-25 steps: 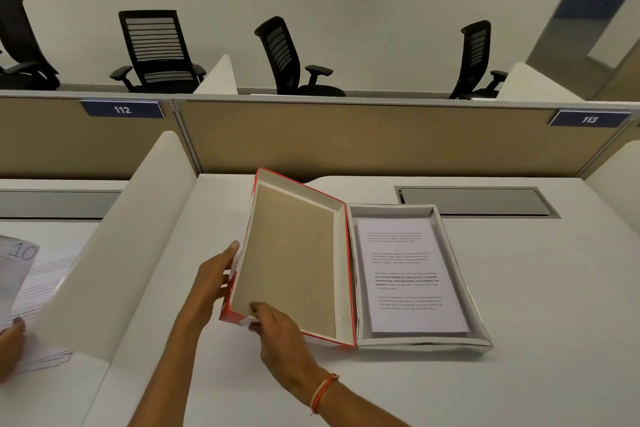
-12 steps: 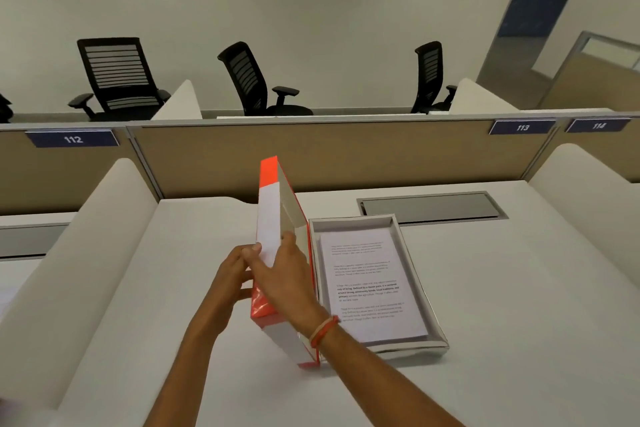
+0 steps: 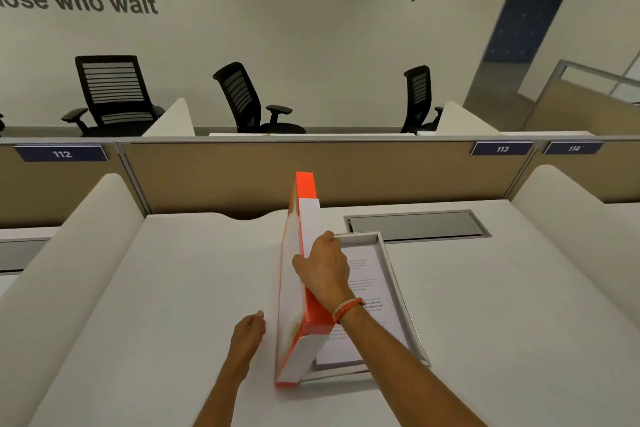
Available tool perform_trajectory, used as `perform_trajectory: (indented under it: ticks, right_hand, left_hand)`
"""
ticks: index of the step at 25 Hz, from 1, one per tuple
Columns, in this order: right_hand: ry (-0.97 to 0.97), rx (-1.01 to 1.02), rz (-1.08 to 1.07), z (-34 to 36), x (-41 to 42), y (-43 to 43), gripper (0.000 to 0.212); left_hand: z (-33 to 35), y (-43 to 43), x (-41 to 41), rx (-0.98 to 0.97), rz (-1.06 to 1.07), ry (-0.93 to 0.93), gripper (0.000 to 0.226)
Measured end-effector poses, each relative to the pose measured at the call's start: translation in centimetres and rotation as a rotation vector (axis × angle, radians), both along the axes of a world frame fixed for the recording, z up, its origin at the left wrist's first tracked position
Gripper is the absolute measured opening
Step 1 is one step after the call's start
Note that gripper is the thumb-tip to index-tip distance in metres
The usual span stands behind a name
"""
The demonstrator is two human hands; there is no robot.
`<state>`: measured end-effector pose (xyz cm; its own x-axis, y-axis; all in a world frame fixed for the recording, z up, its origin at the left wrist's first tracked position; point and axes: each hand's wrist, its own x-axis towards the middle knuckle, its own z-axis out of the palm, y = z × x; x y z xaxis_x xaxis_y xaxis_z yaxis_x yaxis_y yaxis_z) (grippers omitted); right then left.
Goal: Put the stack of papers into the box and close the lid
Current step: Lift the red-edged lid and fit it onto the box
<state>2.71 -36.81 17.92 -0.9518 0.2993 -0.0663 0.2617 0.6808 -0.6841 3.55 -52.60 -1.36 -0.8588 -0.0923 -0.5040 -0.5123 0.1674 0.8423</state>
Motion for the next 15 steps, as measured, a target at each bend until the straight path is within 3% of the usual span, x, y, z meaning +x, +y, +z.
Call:
perform_trajectory:
  ticks: [7,12,15]
  right_hand:
    - [0.066,-0.277,0.005,-2.2,0.4,5.0,0.036]
    - [0.091,-0.538,-0.004,-3.2,1.1,9.8,0.031]
    - [0.039,-0.581,-0.025,-4.1,1.0,13.7,0.029]
  left_hand:
    - [-0.1,3.7,-0.5,0.074,0.027,-0.058,0.031]
    - [-0.6,3.3,-1.0,0.374,0.049,-0.214,0.05]
    - [-0.4,3.6,-1.6,0.432,0.069,-0.18,0.048]
